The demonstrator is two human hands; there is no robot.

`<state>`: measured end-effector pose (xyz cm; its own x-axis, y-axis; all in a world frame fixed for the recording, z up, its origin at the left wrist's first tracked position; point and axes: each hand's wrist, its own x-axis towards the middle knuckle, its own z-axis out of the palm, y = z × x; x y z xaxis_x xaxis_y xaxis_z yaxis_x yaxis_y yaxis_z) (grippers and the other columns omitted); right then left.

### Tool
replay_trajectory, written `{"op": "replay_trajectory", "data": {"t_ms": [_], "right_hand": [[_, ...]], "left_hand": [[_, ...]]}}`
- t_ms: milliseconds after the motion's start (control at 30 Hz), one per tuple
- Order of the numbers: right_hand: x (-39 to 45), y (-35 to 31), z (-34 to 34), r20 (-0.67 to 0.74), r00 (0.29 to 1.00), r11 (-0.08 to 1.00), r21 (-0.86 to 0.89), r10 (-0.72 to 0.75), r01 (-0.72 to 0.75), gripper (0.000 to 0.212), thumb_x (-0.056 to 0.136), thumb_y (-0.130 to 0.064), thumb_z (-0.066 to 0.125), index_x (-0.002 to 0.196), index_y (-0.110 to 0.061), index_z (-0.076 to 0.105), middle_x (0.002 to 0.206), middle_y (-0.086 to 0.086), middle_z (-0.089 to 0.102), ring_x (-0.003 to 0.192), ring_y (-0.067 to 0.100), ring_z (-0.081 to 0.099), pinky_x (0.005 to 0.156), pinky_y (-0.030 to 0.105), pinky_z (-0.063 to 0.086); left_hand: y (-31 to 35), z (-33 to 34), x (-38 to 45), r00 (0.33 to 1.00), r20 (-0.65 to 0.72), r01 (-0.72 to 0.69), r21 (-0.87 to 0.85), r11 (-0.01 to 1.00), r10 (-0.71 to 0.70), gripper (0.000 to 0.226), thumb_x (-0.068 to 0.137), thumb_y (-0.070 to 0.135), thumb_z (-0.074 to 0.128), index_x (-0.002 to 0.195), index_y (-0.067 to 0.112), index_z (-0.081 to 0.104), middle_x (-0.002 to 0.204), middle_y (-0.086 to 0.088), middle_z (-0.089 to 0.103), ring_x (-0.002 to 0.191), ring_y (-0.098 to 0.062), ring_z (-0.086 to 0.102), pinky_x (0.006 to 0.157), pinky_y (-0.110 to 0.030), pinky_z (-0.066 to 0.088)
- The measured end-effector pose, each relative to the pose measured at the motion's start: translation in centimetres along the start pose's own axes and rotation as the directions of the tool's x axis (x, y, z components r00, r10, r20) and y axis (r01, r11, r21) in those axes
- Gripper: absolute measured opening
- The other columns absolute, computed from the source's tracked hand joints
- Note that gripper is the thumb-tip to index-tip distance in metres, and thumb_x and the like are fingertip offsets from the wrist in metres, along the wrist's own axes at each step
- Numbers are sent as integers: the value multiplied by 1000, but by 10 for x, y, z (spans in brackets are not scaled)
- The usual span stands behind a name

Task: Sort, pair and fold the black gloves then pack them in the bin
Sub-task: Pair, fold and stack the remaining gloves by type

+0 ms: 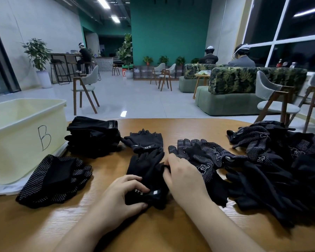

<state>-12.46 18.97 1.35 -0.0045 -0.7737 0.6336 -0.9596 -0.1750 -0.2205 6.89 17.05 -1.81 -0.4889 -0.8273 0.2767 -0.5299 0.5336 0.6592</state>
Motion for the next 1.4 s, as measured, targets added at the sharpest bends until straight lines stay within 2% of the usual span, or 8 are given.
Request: {"op": "replay_trajectory", "data": {"t_ms": [133,333,567,667,867,967,1233,1400], "right_hand": [[-8,12,5,106,990,995,-46,91,-86,27,59,-9,77,73,-21,56,67,-5,56,62,19,55,49,30,44],[-14,12,12,230,966,992,10,118,-124,27,88,-7,47,103,-15,67,107,1,56,104,24,48,84,34,42],[-18,-1,18,316,949,990,129,15,-58,55,78,-32,19,96,-7,65,106,-1,56,99,20,49,84,31,43],[-19,-2,16,313,950,983,177,-5,-53,71,73,-43,7,100,-11,64,108,-4,55,101,17,48,91,32,41],[-20,-1,15,59,997,954,296,-56,36,28,89,-32,36,96,-17,59,100,-7,56,93,11,50,82,28,44],[-17,-8,17,11,990,922,366,-139,125,17,88,-27,46,100,-19,57,102,-6,57,93,8,51,82,25,45],[-13,-58,3,381,892,866,499,-246,26,89,77,-50,69,147,-23,23,143,-12,33,131,3,30,108,16,26],[-8,-60,20,322,943,880,469,-88,-78,63,79,-35,67,133,-29,35,129,-7,48,119,16,48,95,32,41]], "left_hand": [[-1,0,-1,999,-42,-25,3,1000,25,36,70,35,80,95,52,61,124,27,41,121,4,41,102,-19,32],[1,-1,-3,985,-167,-39,12,999,41,25,77,17,70,85,41,67,123,23,41,119,11,37,98,-7,29],[8,-5,-4,976,-206,31,-207,978,-75,36,75,49,42,94,34,68,126,21,45,118,13,39,88,-2,30],[8,-6,-3,969,-233,53,-137,989,-85,16,87,19,56,92,32,65,127,14,46,115,15,40,85,2,29],[20,-16,-7,928,-371,37,-24,999,-43,45,74,14,60,102,48,54,135,15,30,121,22,23,105,-22,32],[32,-34,-3,914,-406,-3,62,998,28,61,76,-7,63,105,45,49,138,10,18,112,35,12,91,5,22],[60,-46,9,884,-444,151,-30,988,-148,57,78,0,63,97,50,46,145,2,20,120,-18,45,83,-16,36],[64,-37,16,908,-382,85,-231,969,-171,43,86,3,54,115,34,53,141,8,29,120,-11,46,101,-32,40]]}}
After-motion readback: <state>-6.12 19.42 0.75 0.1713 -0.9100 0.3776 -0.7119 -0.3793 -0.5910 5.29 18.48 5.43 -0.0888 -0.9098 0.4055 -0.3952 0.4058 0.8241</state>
